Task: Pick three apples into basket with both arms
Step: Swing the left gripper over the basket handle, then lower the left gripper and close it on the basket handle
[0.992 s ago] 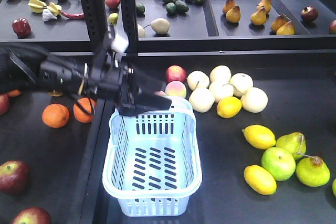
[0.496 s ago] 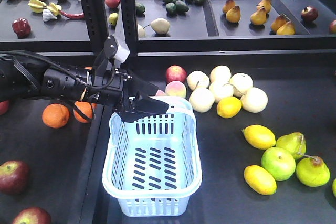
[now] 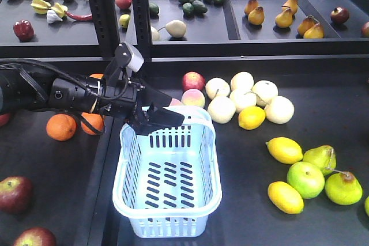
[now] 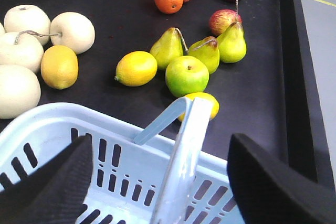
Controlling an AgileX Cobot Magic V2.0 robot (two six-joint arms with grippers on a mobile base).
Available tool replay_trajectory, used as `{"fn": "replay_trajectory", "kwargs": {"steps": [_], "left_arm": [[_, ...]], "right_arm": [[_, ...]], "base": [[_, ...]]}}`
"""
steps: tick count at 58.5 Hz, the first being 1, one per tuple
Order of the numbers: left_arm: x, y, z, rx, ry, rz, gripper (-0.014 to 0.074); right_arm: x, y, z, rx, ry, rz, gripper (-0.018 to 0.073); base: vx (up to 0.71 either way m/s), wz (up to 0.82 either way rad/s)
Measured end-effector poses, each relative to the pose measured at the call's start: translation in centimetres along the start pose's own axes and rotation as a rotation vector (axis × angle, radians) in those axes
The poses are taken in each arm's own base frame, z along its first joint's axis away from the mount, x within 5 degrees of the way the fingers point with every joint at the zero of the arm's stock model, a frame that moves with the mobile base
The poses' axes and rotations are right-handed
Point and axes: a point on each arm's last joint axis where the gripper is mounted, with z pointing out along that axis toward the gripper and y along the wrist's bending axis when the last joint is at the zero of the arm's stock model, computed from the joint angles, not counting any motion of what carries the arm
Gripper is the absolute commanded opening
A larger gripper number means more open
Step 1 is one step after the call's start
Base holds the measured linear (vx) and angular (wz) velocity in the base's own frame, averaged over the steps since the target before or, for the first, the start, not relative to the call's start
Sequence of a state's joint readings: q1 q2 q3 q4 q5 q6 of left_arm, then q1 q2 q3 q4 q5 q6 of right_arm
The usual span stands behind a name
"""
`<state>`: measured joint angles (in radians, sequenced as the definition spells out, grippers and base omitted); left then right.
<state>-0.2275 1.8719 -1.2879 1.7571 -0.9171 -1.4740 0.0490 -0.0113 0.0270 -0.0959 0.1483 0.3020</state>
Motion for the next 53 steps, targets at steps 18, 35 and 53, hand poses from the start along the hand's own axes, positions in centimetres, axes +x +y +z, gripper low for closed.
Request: {"fn": "replay_trajectory", "kwargs": {"steps": [18,35,53], "left_arm": [[1.3,0.7,0.9,0.011,0.024,-0.031,0.0503],[2.1,1.1,1.5,0.022,0.039,-0.053,0.0503],[2.1,1.1,1.5,0.016,0.039,-0.053,0.0300]], "right_arm": [[0.0,0.0,0.0,0.000,0.000,0.000,-0.0005],[0.0,0.0,0.0,0.000,0.000,0.000,-0.0005],[0.0,0.0,0.0,0.000,0.000,0.000,-0.0005]], "base": [[0.00,0.00],[0.00,0.00],[0.00,0.00]]}}
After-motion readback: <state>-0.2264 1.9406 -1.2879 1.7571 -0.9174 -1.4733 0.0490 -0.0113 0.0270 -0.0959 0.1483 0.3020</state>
